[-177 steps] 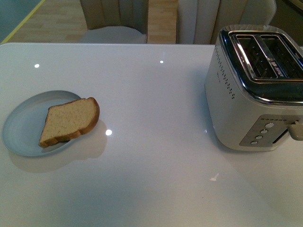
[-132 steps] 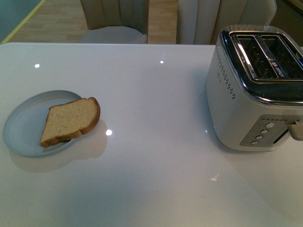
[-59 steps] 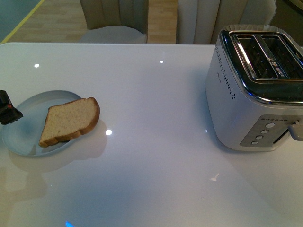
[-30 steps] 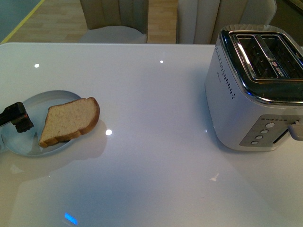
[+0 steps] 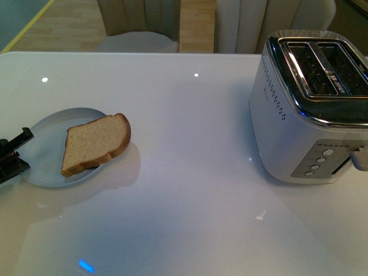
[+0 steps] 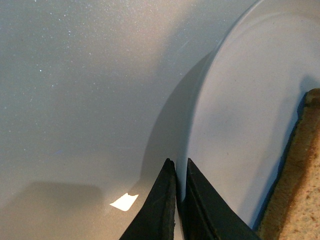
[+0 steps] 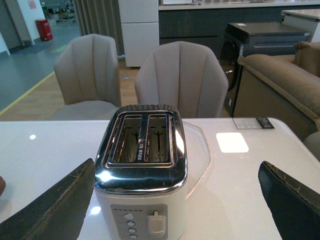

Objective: Left arm holds plate, right arm toasts bread

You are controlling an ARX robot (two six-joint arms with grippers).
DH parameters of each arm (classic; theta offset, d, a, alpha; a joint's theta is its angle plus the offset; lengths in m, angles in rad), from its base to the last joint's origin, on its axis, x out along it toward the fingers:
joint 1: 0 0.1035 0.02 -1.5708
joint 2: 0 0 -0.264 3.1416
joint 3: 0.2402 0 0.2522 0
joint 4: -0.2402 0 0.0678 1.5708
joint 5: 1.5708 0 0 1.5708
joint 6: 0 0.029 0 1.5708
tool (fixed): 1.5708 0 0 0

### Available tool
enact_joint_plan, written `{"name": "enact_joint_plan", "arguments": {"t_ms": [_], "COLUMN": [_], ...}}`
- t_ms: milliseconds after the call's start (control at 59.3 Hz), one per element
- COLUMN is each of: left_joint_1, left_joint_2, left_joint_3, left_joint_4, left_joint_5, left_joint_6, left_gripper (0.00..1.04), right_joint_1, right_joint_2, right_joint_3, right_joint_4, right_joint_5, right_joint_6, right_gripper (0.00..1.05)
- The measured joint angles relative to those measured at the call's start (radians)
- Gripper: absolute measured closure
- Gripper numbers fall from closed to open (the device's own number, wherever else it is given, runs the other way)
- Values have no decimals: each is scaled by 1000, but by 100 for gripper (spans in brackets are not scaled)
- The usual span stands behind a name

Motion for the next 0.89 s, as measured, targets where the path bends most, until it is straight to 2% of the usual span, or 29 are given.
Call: {"name": "enact_joint_plan", "arguments": {"t_ms": [337, 523, 658, 894], "left_joint_1": [54, 52, -26, -188], "left_joint_2": [-169, -349, -526, -665], "left_joint_3": [-126, -161, -155, -90], "left_joint_4": [14, -58, -171, -291], "left_joint_5": [66, 97, 98, 56], "left_joint_6": [-71, -92, -142, -211], "left_gripper": [102, 102, 102, 102], "right_joint_1": [0, 0, 0, 0], "right_joint_2": [0, 0, 0, 0], "right_joint_3": [0, 0, 0, 0], "right_joint_4": [0, 0, 0, 0], "right_joint_5": [0, 0, 0, 0], "right_joint_6": [0, 0, 0, 0], "right_gripper": [9, 9, 9, 9]}}
